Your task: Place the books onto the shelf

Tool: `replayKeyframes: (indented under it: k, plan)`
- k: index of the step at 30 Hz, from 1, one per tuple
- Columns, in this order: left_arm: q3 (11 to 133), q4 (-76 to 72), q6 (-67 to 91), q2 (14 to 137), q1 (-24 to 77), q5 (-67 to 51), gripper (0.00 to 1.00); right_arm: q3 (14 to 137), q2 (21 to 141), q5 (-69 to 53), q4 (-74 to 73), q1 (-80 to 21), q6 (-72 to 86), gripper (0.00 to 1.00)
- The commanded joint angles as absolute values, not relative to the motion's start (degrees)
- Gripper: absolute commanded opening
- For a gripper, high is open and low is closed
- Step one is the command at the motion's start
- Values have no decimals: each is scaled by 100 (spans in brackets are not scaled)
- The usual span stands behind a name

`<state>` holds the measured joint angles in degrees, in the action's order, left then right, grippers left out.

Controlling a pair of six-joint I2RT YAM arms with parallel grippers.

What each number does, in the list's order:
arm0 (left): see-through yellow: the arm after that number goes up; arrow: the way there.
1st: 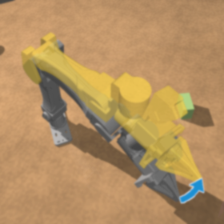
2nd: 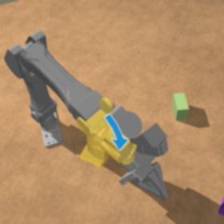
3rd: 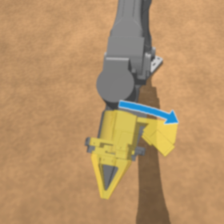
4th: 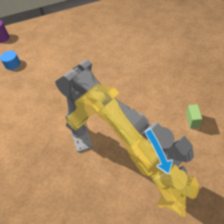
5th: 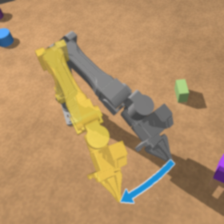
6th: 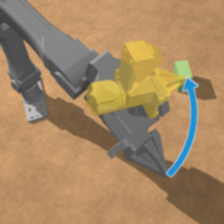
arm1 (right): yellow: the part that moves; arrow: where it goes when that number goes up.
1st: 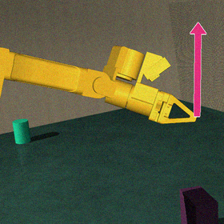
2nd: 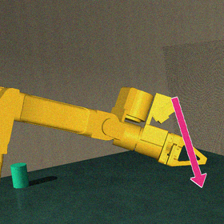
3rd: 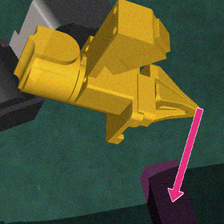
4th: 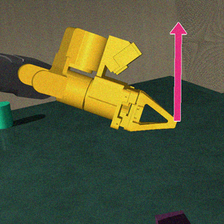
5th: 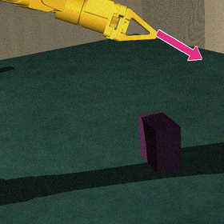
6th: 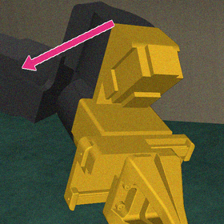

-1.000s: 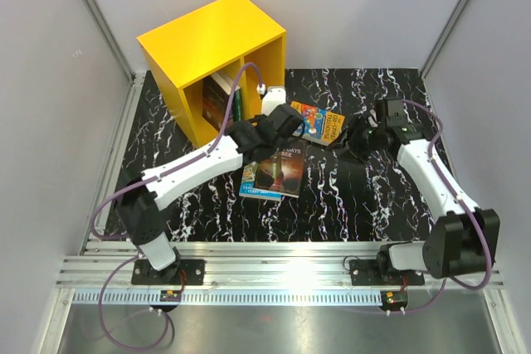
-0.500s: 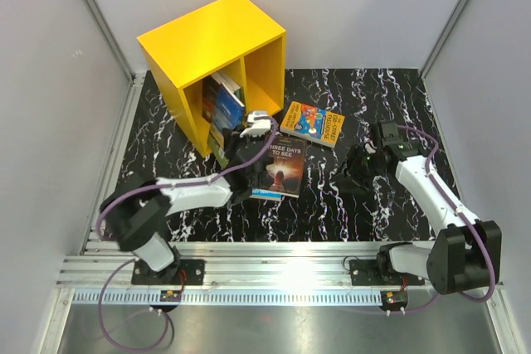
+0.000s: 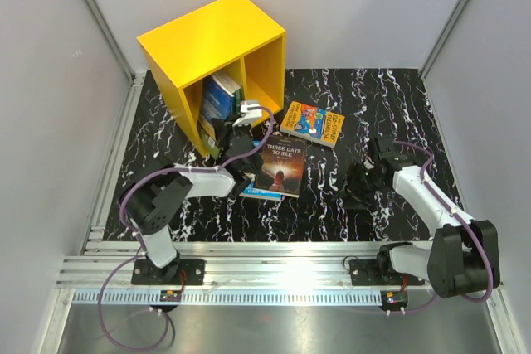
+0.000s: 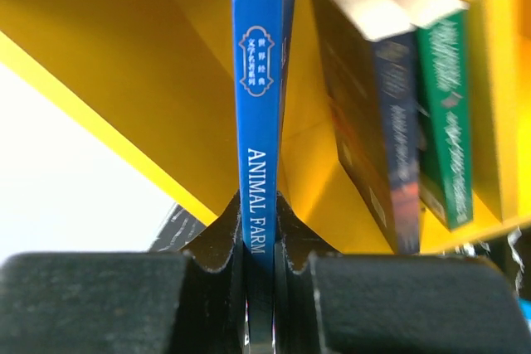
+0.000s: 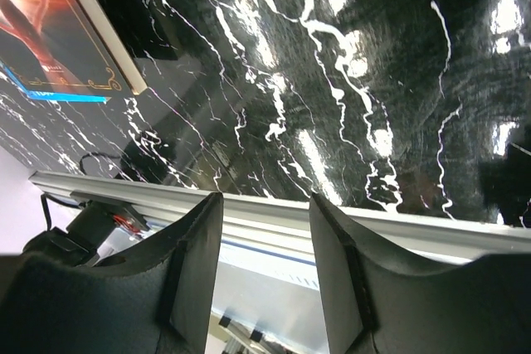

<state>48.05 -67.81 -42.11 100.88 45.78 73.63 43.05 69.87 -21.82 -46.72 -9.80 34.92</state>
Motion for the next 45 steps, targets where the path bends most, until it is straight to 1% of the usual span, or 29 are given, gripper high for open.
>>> replayKeyframes:
  k: [1, 5, 8, 14, 18, 21, 26, 33, 36, 37, 40, 42, 43, 44, 45]
  plan:
    - [4641, -9545, -3403, 9799, 4220, 7015, 0, 4324, 6970, -2057, -4430, -1037, 3366, 53]
    - [4526, -9545, -2122, 10202, 3605, 6506, 0, 4228, 7092, -2065, -4263, -1028, 3366, 53]
    - [4772, -9545, -1707, 10711, 3323, 6206, 0, 4149, 7172, -2092, -4131, -1028, 3366, 53]
    - [5405, -9554, -1065, 11478, 3076, 5678, 0, 4043, 7242, -2101, -3990, -1028, 3401, 52]
    - [5817, -9545, -950, 11970, 3067, 5739, 0, 4008, 7268, -2092, -3938, -1028, 3393, 52]
    - [5958, -9545, -774, 12085, 3032, 5660, 0, 3982, 7312, -2100, -3894, -1037, 3410, 51]
    - [6284, -9554, -879, 12471, 2988, 5221, 0, 3850, 7418, -2162, -3666, -1037, 3436, 51]
    - [5898, -9554, -370, 12490, 2979, 4509, 0, 3762, 7497, -2250, -3454, -1037, 3498, 50]
    - [5906, -9545, -789, 12507, 3006, 3642, 0, 3701, 7366, -2303, -3349, -1028, 3542, 50]
    - [5985, -9545, -1217, 12542, 3119, 3499, 0, 3683, 7287, -2329, -3323, -1037, 3551, 50]
    - [6328, -9554, -1870, 12708, 3304, 3455, 0, 3604, 7216, -2382, -3244, -1028, 3568, 50]
    - [6389, -9545, -1846, 12735, 3313, 3445, 0, 3455, 7181, -2443, -3051, -1028, 3621, 50]
    - [6416, -9545, -1802, 12788, 3305, 3532, 3, 3393, 7155, -2469, -2972, -1037, 3656, 50]
    - [6494, -9545, -1767, 12840, 3313, 3638, 12, 3288, 7180, -2531, -2840, -1028, 3708, 50]
    - [6530, -9545, -1732, 12867, 3322, 3734, 30, 3278, 7198, -2549, -2787, -1028, 3726, 50]
